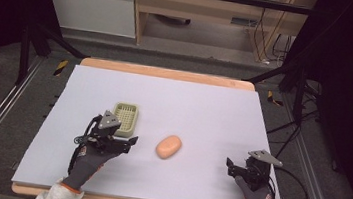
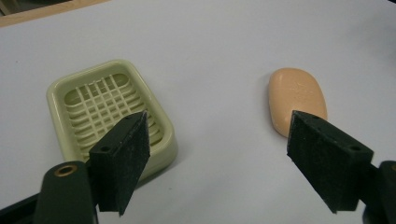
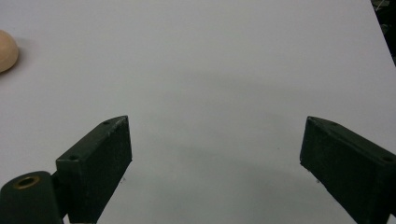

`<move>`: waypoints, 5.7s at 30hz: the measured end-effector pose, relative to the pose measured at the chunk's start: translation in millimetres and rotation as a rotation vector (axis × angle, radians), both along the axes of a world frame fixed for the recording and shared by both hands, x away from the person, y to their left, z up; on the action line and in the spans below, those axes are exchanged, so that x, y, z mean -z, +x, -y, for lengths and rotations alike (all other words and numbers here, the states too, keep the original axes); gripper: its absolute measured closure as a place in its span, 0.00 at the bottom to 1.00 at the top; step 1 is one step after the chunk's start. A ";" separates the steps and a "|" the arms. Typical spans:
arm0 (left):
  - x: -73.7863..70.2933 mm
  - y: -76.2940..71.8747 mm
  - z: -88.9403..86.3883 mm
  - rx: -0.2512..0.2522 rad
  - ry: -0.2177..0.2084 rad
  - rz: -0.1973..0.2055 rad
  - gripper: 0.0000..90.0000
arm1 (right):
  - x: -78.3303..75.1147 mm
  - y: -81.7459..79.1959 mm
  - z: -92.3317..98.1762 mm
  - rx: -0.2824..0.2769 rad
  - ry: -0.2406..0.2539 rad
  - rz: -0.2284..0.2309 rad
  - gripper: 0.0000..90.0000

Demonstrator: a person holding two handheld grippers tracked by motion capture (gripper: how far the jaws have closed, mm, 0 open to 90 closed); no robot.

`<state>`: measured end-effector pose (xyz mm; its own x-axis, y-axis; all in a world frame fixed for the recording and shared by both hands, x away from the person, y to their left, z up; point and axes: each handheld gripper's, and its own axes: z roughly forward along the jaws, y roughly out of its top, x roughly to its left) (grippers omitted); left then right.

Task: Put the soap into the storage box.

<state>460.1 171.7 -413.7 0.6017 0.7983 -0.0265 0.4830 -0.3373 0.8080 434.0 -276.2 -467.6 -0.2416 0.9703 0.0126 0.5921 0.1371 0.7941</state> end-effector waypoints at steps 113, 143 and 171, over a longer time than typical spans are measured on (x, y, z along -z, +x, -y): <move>58.2 36.9 129.3 0.157 0.167 -0.147 0.28 | 0.7 2.5 -2.1 -0.008 0.011 -0.035 0.09; 60.9 39.2 129.8 0.167 0.178 -0.153 0.35 | 0.9 3.2 -2.9 -0.007 0.013 -0.044 0.09; 36.9 30.0 119.1 0.194 0.165 -0.097 0.35 | 0.1 2.8 -2.7 -0.012 0.016 -0.044 0.09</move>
<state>490.1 52.5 -450.6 0.7449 0.6665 0.0296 0.4687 -0.5543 0.6878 436.8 -273.6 -467.7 -0.2521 0.9669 0.0385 0.6247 0.1322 0.7696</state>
